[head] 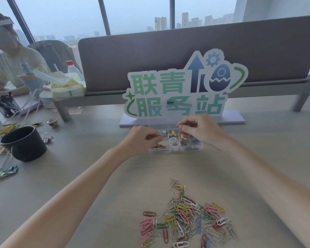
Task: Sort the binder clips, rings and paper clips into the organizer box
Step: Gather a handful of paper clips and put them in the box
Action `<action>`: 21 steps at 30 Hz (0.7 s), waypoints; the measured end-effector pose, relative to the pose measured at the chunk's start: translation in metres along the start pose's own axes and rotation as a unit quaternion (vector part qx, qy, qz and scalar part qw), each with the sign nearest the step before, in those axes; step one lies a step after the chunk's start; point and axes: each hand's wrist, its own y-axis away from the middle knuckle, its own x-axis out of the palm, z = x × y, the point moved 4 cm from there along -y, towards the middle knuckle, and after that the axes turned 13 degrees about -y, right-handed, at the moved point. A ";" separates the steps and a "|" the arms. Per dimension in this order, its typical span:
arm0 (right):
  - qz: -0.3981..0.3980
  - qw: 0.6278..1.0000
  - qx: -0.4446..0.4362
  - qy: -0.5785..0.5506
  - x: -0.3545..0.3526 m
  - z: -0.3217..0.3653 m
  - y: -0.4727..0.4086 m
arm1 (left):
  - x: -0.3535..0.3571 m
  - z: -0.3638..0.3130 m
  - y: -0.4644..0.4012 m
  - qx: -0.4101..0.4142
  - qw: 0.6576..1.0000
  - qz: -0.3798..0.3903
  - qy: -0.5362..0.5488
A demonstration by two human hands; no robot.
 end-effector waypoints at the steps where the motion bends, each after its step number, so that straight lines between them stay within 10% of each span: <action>1: 0.001 1.000 -0.001 0.002 0.000 0.000 0.000 | -0.001 0.001 0.001 -0.011 1.000 -0.004 0.015; 21: 0.088 0.994 -0.013 0.060 0.014 0.010 0.015 | -0.007 -0.020 0.030 0.061 0.996 -0.033 -0.051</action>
